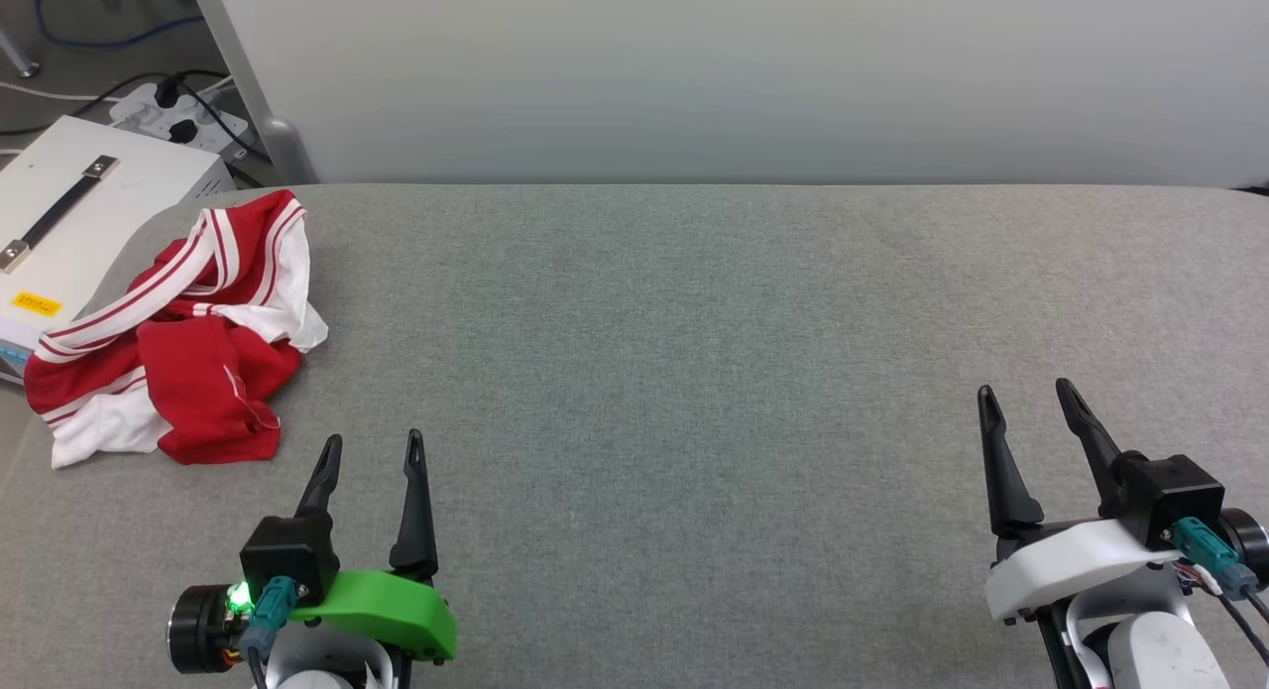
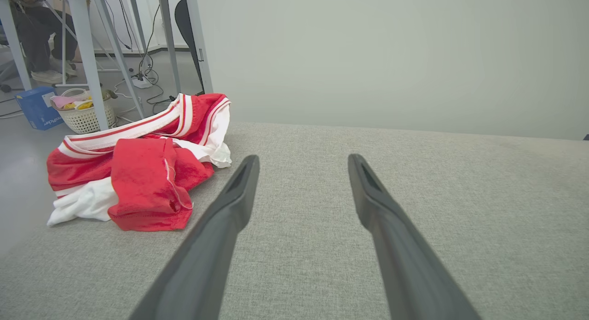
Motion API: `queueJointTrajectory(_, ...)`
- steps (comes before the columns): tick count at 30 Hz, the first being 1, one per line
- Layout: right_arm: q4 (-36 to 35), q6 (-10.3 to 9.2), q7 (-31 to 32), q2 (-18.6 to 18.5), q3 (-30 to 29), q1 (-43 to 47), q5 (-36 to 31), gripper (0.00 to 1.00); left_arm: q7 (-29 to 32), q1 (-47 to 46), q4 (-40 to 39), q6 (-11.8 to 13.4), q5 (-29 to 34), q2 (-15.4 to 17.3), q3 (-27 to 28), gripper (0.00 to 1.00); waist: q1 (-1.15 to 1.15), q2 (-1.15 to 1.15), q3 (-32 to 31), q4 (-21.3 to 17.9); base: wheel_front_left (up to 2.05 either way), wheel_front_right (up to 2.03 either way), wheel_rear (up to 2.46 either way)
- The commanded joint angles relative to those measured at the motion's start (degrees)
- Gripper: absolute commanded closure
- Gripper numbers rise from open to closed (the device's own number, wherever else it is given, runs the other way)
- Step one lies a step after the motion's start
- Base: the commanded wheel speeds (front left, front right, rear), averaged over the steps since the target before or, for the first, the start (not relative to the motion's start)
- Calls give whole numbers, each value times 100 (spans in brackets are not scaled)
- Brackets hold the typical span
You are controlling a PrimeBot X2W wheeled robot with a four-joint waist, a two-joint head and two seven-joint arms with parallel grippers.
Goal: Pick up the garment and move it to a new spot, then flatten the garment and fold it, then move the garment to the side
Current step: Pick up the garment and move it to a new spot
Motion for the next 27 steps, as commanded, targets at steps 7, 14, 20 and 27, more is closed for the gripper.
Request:
queueJointTrajectory(7,90,-4,-139,-6,20,-118,-33,0,-132,44,87,-39,-82,-23,-21,0,0,61,8,119,0,0,0)
queueJointTrajectory(14,155,-4,-219,-6,123,-122,-153,0,-213,33,176,18,-30,-25,-5,0,0,65,35,411,0,0,0)
queueJointTrajectory(20,195,-4,-297,-6,297,-133,-138,0,-292,21,234,31,-58,-26,16,0,0,69,63,985,0,0,0)
queueJointTrajectory(27,174,-4,-297,-6,402,-118,-141,0,-292,54,229,20,-38,-26,54,0,0,69,32,1521,0,0,0)
